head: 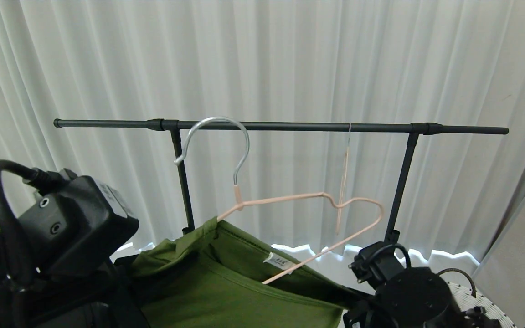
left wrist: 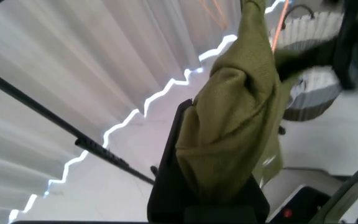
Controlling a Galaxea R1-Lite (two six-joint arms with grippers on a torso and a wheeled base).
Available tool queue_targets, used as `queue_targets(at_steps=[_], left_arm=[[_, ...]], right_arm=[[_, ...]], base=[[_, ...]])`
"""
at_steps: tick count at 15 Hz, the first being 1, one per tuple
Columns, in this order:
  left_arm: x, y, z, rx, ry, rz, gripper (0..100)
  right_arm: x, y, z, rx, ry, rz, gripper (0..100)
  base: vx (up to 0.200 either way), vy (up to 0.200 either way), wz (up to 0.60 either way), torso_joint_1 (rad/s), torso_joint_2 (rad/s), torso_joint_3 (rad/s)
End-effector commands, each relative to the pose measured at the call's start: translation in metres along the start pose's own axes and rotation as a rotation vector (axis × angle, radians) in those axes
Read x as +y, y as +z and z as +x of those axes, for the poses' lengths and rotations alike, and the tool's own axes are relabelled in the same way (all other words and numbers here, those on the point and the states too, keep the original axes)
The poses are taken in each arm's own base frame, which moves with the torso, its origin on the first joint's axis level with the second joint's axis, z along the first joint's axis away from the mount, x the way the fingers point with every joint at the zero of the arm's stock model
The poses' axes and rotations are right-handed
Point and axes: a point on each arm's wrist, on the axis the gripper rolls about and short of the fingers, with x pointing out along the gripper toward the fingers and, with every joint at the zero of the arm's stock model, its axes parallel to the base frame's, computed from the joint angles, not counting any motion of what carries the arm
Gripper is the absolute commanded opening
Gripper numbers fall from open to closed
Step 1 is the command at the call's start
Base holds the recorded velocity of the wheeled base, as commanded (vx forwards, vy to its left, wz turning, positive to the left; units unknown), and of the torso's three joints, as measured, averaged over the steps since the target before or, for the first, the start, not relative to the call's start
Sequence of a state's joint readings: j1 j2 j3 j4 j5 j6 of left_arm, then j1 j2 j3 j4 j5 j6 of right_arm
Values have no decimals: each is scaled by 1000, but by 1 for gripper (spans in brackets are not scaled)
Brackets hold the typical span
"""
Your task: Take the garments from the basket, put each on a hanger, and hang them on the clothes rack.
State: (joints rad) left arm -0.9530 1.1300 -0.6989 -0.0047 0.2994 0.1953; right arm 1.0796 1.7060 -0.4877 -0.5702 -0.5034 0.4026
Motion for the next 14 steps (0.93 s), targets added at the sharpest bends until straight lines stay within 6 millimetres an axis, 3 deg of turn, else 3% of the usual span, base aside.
queue_targets(at_steps=[1,4,9,11,14], left_arm=[[0,-9,-5,8,0,20,0],[-2,-26,-10,31,-8,67,0],[-6,-52,-11,99,-18,169,0],[-7,-64,-6,165,0,226,0],[-4,-64,1,211,72,215,0]], right_arm=[[-29,14,-11,-54,-61,50,0],[-45,22,-9,-74,-114,77,0],[-48,25,-12,-89,-114,75,0],[-47,30,-24,-115,-56,44,0],[-41,33,-43,-131,37,-44,0]], base=[[0,0,0,0,0,0],[0,0,0,0,0,0],[0,0,0,0,0,0],[0,0,0,0,0,0],[0,0,0,0,0,0]])
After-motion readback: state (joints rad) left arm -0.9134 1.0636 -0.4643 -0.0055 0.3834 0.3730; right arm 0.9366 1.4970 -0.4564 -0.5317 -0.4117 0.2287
